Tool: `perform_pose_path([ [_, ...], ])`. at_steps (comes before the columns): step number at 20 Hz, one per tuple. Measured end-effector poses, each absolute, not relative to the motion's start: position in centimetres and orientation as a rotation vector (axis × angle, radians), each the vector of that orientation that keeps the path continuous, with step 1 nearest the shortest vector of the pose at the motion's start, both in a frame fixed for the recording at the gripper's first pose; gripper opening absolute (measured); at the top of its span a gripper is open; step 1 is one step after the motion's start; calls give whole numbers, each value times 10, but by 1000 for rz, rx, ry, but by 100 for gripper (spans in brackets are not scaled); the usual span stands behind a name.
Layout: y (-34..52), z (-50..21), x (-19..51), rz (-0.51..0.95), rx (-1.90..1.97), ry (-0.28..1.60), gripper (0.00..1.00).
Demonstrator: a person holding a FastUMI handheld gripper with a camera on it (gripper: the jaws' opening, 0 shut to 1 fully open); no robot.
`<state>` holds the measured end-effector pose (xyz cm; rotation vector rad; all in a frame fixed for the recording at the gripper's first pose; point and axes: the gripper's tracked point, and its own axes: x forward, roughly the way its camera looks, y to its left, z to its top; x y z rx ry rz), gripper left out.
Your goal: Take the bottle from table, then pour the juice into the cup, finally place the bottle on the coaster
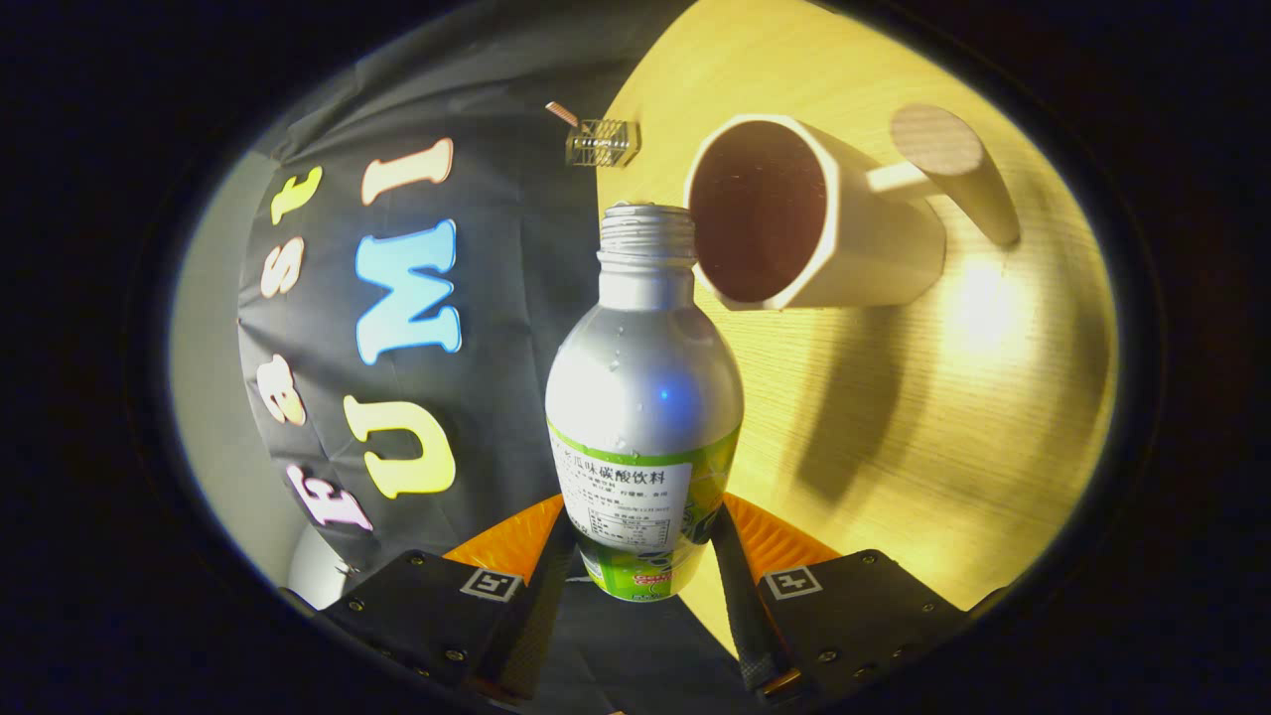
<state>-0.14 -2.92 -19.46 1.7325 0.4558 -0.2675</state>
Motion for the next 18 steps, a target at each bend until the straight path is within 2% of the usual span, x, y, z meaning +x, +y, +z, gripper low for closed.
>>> perform_pose_path([
  [18,-14,-179,-2,-219,1957,555,74],
])
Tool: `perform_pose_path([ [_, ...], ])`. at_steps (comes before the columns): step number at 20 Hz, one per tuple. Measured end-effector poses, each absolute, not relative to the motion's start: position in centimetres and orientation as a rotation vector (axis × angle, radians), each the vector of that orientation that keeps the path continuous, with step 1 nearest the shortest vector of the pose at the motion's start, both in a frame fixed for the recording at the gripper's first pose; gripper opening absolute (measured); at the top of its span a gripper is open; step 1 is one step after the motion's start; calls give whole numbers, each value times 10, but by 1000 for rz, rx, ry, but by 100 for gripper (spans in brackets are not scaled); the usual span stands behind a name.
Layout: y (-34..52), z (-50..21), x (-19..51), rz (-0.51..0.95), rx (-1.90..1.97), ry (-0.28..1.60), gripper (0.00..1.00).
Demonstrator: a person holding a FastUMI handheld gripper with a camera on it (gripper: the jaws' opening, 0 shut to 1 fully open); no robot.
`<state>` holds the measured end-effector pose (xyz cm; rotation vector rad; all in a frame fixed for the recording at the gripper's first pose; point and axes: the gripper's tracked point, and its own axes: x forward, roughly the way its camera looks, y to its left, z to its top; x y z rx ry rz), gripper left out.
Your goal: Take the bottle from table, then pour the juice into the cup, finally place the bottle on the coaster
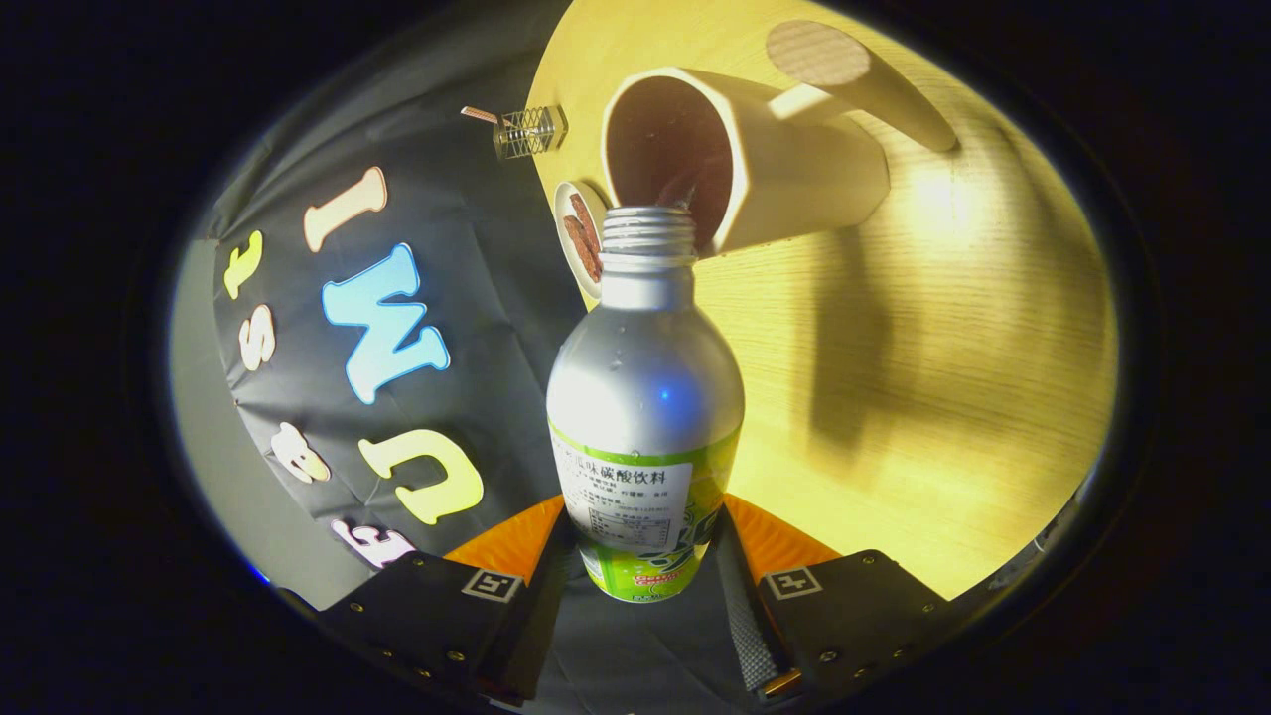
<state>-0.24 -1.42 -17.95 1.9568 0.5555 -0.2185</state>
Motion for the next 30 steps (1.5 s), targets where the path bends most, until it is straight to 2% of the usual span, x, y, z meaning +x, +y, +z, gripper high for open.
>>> perform_pose_path([
  [30,-22,-156,-1,-210,2168,622,74],
])
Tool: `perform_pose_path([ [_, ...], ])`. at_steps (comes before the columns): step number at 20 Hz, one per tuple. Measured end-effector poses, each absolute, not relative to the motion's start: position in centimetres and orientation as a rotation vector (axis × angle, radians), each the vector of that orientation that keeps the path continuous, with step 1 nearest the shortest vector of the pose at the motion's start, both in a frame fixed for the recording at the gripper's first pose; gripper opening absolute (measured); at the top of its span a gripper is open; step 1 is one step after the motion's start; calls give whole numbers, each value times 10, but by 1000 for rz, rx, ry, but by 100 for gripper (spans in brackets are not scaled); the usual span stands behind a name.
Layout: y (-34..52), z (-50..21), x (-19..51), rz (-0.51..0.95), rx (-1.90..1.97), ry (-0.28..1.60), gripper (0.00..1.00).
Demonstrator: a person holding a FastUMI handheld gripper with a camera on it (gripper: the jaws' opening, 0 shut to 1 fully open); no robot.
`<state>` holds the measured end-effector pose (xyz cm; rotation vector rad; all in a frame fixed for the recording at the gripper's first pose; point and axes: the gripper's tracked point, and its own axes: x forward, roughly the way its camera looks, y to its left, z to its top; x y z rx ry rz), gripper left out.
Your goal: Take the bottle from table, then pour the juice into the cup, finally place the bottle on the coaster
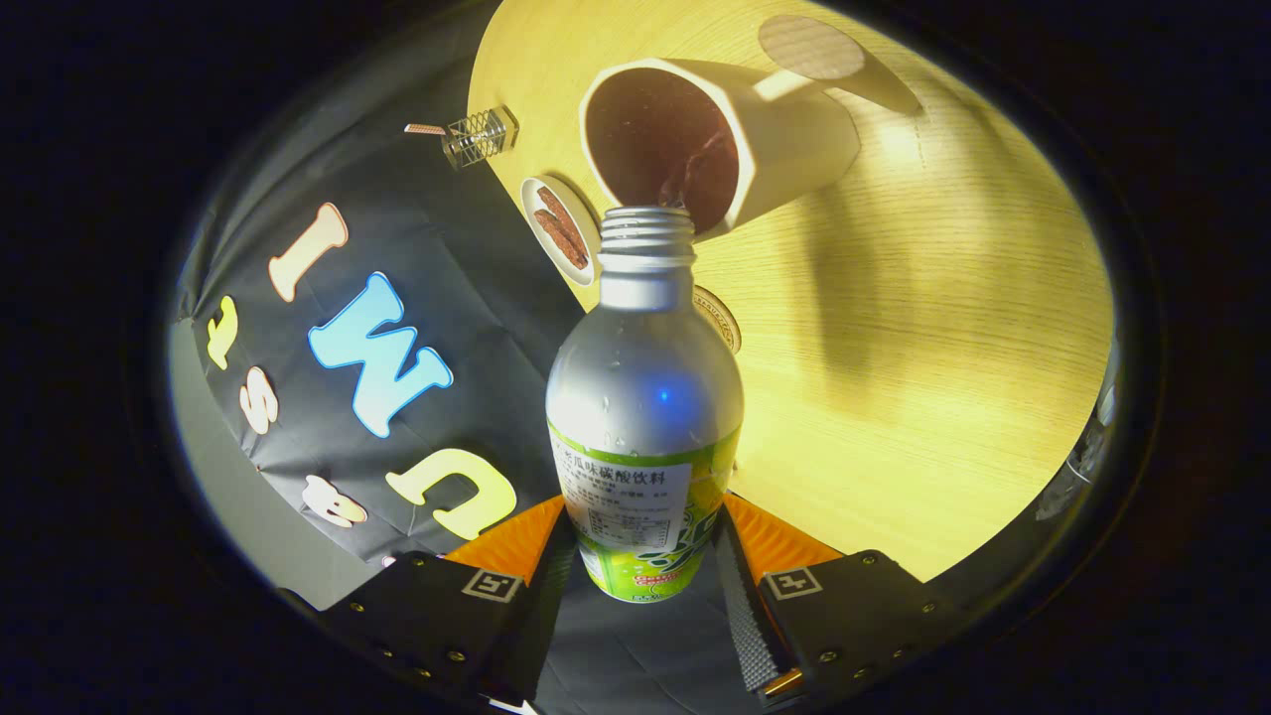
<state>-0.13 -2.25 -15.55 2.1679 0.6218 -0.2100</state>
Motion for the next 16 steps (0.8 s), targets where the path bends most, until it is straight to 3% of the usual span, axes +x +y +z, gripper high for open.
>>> perform_pose_path([
  [16,-31,-146,-2,-231,2263,669,74],
])
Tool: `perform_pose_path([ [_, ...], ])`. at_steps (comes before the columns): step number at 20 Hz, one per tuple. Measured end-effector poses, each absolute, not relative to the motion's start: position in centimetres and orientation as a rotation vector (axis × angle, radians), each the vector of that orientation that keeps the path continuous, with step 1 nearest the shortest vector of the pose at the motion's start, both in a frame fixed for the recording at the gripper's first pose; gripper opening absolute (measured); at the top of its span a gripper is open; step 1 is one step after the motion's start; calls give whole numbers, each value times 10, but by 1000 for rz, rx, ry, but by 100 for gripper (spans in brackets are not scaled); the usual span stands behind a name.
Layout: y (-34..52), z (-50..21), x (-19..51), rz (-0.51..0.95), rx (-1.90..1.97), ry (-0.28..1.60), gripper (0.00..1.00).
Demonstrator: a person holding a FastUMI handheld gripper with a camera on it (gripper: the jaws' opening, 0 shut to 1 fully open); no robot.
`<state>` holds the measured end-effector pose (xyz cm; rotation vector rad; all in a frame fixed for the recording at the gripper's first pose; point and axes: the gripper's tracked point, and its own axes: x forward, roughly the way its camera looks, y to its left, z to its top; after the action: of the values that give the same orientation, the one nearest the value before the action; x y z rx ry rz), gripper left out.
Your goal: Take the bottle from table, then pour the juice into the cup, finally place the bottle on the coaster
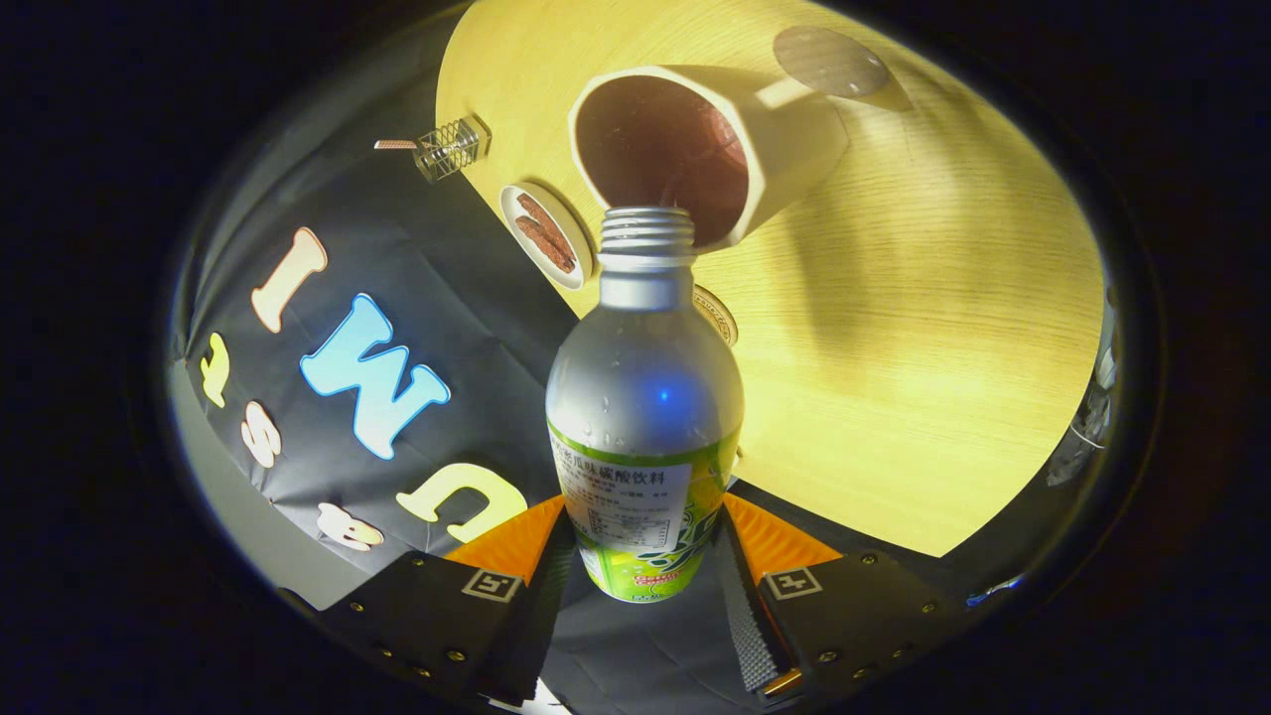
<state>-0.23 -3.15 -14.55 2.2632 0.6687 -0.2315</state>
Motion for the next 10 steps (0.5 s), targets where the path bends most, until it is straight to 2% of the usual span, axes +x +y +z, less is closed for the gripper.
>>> perform_pose_path([
  [10,-27,-140,2,-223,2303,696,74],
])
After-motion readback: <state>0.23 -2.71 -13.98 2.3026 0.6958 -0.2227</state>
